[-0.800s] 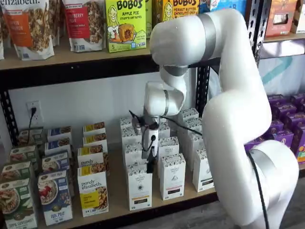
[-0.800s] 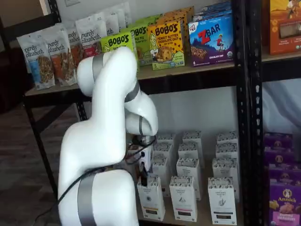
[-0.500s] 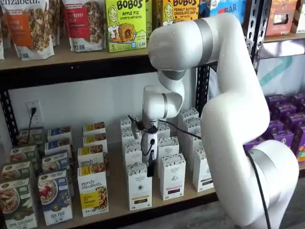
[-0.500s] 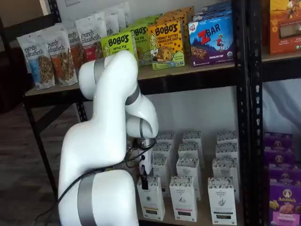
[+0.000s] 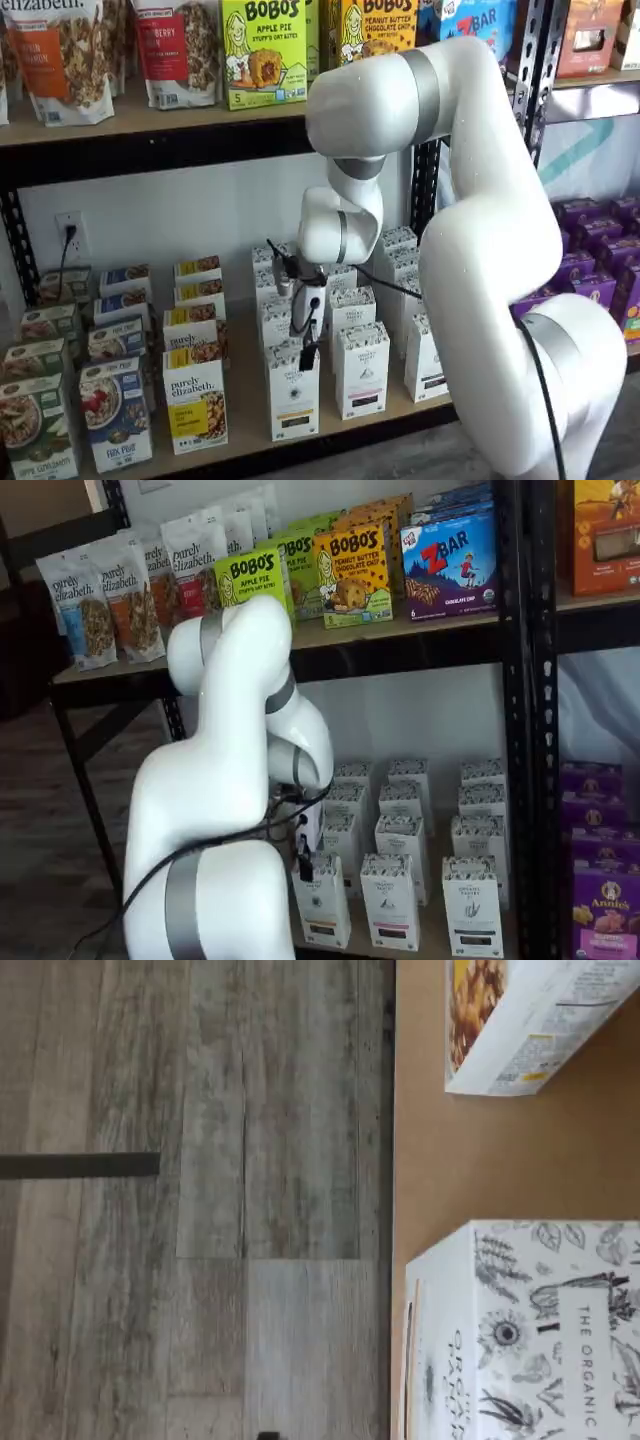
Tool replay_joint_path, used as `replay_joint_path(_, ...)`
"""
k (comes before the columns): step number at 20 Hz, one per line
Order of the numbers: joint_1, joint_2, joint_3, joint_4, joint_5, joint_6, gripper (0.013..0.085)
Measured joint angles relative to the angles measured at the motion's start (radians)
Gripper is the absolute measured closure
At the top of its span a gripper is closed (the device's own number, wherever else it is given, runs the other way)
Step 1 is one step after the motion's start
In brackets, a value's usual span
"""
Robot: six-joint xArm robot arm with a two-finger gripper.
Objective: Pick up the white box with a yellow strip in the middle, on the bottom shelf, the fourth box from the left
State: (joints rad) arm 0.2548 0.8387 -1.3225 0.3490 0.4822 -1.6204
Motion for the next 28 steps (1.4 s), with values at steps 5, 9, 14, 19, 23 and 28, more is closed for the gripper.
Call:
replay_joint_path(5, -0.004, 0.037, -0.043, -0.045, 0.005, 0.038, 0.013)
replay_joint_path(9, -0.006, 0.068, -0.076, -0.024, -0.006, 0.017, 0.013)
replay_joint_path(14, -0.015, 0.104, -0.121, -0.052, 0.001, 0.035, 0.013)
replay_joint_path(19, -0.026, 0.154, -0.182, -0.095, 0.017, 0.063, 0.013)
replay_joint_path(23, -0.032, 0.188, -0.226, -0.126, 0.042, 0.086, 0.013)
replay_joint_path(28, -0.033, 0.218, -0.269, -0.135, 0.068, 0.094, 0.013)
